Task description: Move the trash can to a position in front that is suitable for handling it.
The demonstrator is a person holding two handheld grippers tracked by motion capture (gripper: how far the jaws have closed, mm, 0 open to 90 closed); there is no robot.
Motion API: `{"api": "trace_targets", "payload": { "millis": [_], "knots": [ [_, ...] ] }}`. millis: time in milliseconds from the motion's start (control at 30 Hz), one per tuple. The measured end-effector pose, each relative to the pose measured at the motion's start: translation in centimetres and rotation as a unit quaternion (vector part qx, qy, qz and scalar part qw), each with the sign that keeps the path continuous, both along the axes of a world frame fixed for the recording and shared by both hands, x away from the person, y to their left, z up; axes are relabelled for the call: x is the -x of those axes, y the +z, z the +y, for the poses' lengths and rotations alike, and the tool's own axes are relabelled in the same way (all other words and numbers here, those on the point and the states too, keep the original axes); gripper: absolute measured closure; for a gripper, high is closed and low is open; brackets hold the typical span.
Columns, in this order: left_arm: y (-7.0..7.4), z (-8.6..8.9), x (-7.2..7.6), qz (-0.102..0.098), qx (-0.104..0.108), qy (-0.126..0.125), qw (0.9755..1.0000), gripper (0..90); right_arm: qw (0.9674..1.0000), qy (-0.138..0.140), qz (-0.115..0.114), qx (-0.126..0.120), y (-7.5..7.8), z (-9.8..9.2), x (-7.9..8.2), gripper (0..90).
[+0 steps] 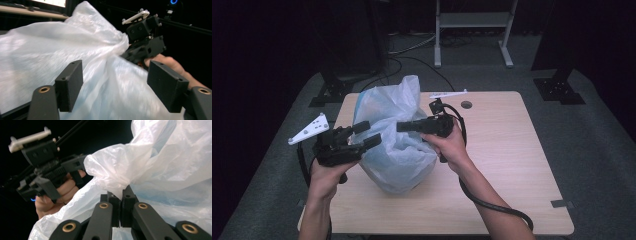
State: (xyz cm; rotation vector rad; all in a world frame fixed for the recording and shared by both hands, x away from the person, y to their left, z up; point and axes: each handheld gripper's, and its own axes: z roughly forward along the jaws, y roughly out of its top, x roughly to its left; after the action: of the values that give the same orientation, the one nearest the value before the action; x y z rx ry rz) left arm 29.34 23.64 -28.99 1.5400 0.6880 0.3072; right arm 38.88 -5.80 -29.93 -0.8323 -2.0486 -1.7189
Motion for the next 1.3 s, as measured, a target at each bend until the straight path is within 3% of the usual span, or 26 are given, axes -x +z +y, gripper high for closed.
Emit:
{"api": "trace_targets", "payload": {
  "millis": [200,567,767,1000,1300],
  "knots": [
    [-0.7,1.4,0.8,-0.001,0.006,0.025,0.9997,20.4,0.9999,-0.01,-0.001,-0.01,0.7,-0.8,-0.3,89.0],
    [-1.3,3.1,2.6,-0.015,-0.021,0.07,0.9972,16.9,0.9988,-0.035,-0.003,-0.033,2.6,-2.5,-1.2,89.0],
    [-1.4,3.6,2.8,-0.016,-0.019,0.077,0.9967,16.9,0.9978,-0.049,-0.014,-0.042,4.2,-3.3,-1.3,89.0],
    [-1.5,4.3,2.9,-0.01,-0.013,0.098,0.9951,10.0,0.9959,-0.07,-0.025,-0.051,6.4,-4.8,-1.4,89.0],
    [-1.9,4.2,2.7,-0.004,-0.015,0.096,0.9953,9.4,0.9934,-0.09,-0.038,-0.061,8.2,-6.5,-1.2,89.0]
  ]
}}
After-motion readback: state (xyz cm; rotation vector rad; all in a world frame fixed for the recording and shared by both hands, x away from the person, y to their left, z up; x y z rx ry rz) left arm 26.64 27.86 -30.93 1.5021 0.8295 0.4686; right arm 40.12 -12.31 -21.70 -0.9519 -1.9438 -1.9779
